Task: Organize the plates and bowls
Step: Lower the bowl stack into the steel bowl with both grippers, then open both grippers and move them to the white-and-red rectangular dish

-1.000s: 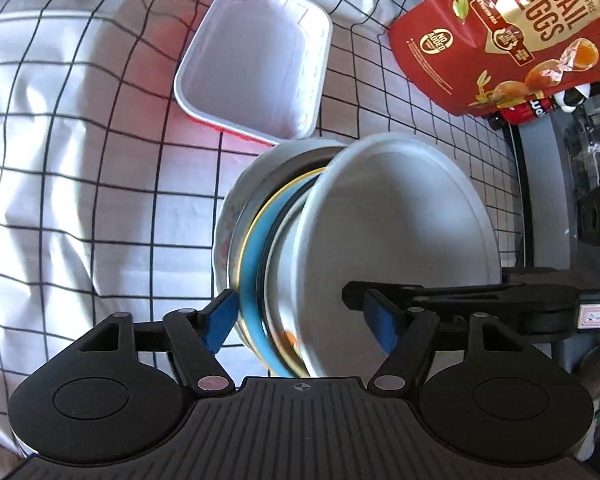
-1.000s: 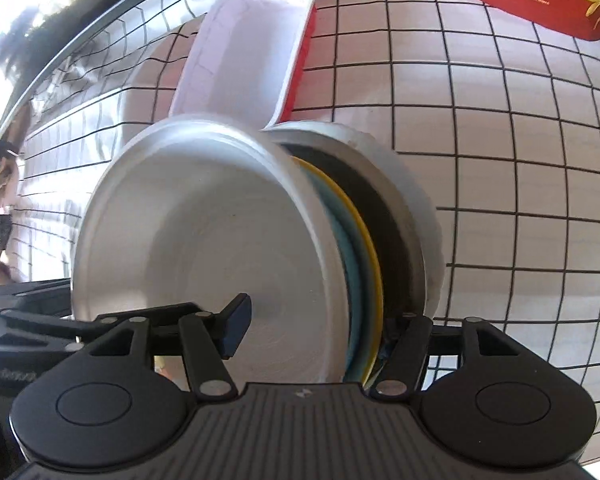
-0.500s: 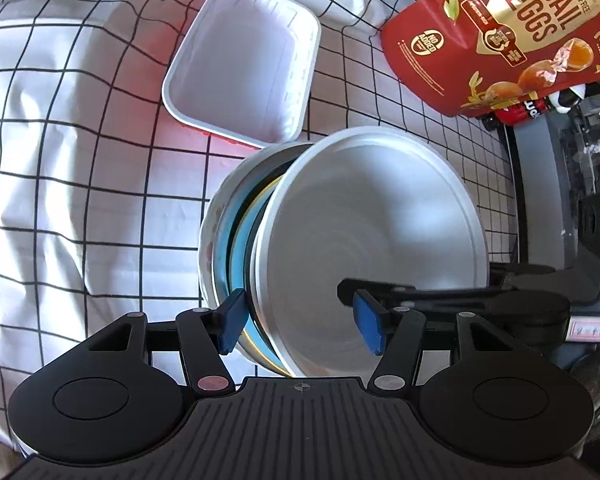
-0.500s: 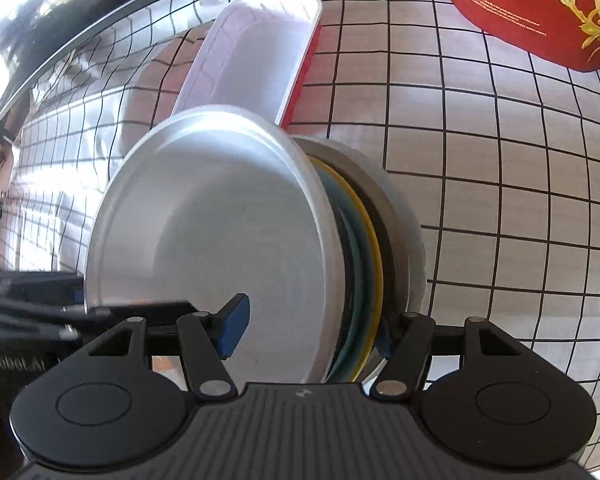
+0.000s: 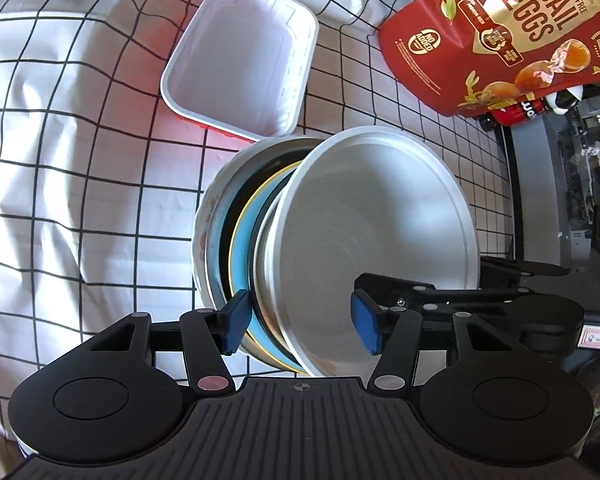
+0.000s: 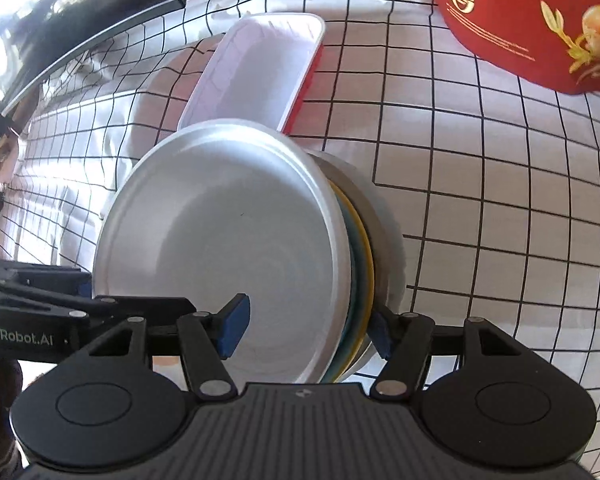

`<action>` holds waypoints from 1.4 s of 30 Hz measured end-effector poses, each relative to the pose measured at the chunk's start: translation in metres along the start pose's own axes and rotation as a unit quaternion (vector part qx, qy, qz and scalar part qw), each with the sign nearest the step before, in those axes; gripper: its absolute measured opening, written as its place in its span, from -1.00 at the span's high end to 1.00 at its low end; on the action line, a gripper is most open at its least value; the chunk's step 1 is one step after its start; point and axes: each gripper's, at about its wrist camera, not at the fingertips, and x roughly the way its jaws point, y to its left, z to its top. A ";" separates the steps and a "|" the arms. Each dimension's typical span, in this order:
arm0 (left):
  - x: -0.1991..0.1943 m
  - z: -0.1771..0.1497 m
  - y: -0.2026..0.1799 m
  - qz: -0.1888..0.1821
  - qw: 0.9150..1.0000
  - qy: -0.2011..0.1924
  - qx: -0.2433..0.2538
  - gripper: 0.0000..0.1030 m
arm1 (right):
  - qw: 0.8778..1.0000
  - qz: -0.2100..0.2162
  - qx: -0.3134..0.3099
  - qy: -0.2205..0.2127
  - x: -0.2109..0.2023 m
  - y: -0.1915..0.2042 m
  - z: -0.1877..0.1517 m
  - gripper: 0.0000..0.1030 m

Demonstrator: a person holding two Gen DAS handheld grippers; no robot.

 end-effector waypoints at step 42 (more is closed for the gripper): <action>-0.032 -0.012 0.007 0.034 0.997 -0.066 -0.015 0.33 | 0.996 0.018 -0.024 -0.080 -0.036 -0.006 -0.005 0.06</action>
